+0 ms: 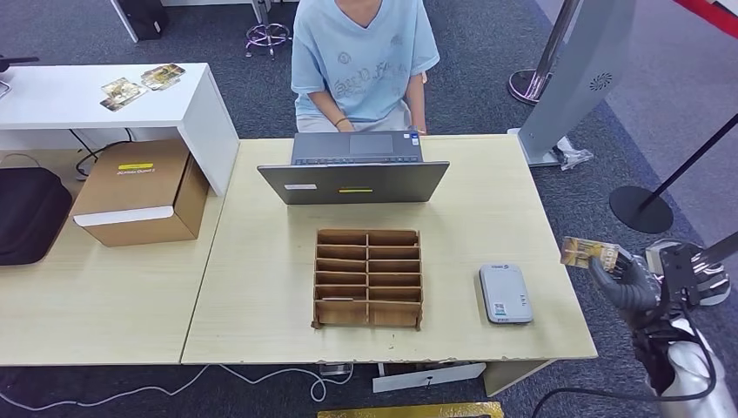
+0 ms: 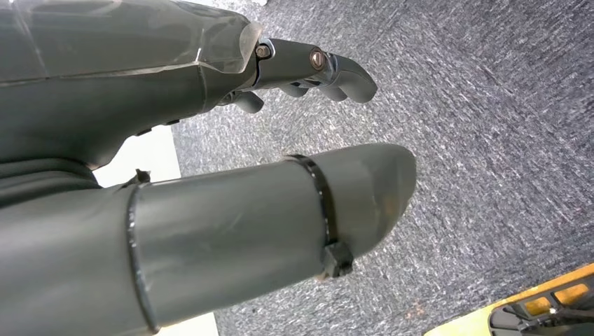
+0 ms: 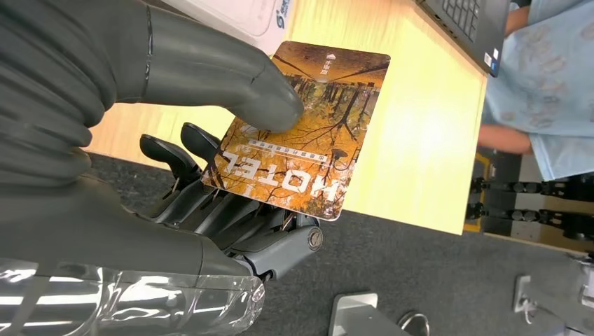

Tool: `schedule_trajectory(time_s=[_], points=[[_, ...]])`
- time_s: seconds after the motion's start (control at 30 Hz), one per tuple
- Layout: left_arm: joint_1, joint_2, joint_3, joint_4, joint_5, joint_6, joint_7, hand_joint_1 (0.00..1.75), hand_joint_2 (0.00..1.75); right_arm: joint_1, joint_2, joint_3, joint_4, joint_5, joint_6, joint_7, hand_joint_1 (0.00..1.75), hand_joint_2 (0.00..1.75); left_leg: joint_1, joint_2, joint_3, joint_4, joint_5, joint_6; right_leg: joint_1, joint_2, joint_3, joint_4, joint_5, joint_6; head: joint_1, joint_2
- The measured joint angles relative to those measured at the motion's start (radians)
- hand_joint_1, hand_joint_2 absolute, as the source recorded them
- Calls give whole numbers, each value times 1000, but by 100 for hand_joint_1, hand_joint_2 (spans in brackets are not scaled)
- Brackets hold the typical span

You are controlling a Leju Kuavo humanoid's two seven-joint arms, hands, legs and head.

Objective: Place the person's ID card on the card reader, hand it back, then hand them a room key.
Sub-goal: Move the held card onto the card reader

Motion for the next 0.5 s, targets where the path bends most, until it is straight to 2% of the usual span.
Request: schedule_trajectory(time_s=[0.27, 0.5], points=[[0, 3, 1, 0, 0, -1, -16, 0, 0, -9, -79, 33, 29, -67, 155, 66, 175, 175, 0, 0, -1, 0, 0, 0, 0, 0, 0, 0, 0, 0, 0, 0], [1, 7, 1, 0, -2, -3, -27, 0, 0, -27, -116, 108, 88, -103, 181, 66, 175, 175, 0, 0, -1, 0, 0, 0, 0, 0, 0, 0, 0, 0, 0, 0]])
